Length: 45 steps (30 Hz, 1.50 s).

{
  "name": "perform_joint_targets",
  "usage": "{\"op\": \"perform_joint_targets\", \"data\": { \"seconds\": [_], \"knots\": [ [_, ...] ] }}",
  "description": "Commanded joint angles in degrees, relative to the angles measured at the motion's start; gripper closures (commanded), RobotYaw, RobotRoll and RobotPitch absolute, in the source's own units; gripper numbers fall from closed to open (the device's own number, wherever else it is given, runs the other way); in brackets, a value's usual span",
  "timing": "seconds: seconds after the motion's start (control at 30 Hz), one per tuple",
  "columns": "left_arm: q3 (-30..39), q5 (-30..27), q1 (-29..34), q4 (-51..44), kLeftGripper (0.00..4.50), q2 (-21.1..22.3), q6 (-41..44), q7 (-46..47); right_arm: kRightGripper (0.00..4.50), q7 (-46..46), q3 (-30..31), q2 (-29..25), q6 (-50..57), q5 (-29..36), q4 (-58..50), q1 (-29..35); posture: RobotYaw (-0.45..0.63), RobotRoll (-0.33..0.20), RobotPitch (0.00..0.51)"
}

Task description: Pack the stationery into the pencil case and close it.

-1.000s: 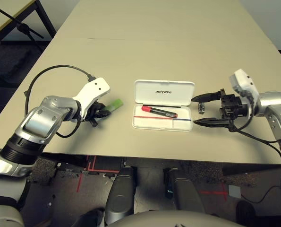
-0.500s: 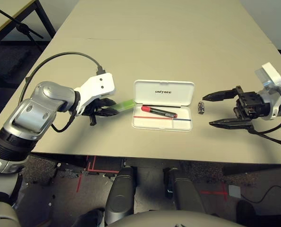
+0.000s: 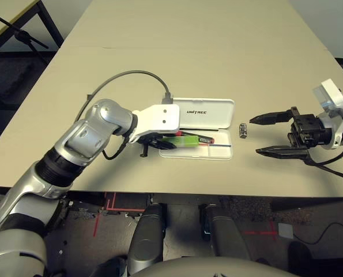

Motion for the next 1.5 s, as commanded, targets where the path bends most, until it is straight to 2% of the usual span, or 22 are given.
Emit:
{"op": "perform_joint_targets", "data": {
  "seconds": [0.03, 0.43, 0.87, 1.5],
  "knots": [
    [-1.8, 2.0, -0.3, 1.5, 3.43, -1.0, -1.4, -1.1, 0.0, -0.7, -0.6, 0.2, -0.2, 0.1, -1.6, 0.8, 0.17, 0.0, 0.186],
    [-2.1, 5.1, -0.7, 4.9, 3.43, -3.9, -3.1, -1.1, 0.0, -2.2, -0.3, 0.6, -0.3, 0.0, -1.8, 0.6, 0.17, 0.0, 0.188],
    [-1.0, 5.1, -1.4, 5.9, 3.43, -5.6, -2.7, -1.6, 0.0, -3.5, -0.7, 1.6, -0.1, 0.3, -1.8, 0.2, 0.17, 0.0, 0.184],
    [-0.6, 5.2, -1.9, 5.9, 3.43, -5.3, -2.2, -2.0, 0.0, -5.4, -0.9, 2.5, 1.9, 1.2, -2.5, -0.4, 0.17, 0.0, 0.176]
  ]
}}
